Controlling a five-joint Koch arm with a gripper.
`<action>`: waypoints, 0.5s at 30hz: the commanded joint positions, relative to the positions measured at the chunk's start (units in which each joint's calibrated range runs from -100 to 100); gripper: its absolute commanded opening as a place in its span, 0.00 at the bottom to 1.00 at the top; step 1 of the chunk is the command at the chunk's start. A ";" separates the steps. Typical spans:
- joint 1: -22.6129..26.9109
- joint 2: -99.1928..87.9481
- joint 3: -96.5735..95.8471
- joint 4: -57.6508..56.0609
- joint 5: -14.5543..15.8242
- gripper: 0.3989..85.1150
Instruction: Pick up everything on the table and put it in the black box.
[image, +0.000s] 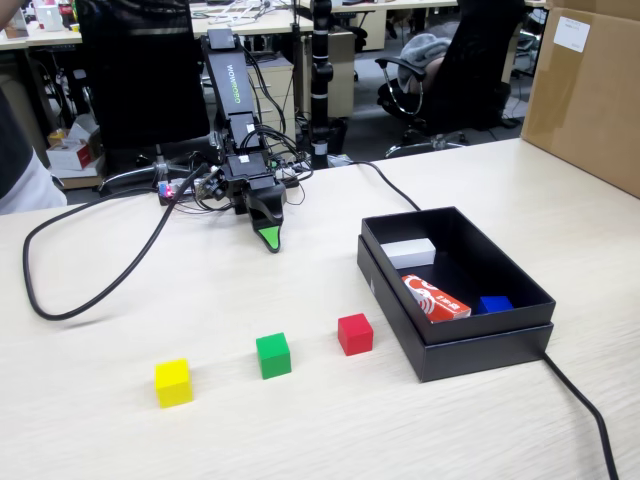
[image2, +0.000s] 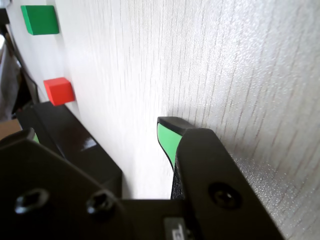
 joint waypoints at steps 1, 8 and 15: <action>0.00 0.54 0.07 -1.66 -0.15 0.57; 0.88 0.42 -0.02 -1.66 -0.15 0.57; 1.56 0.88 0.34 -1.57 0.05 0.57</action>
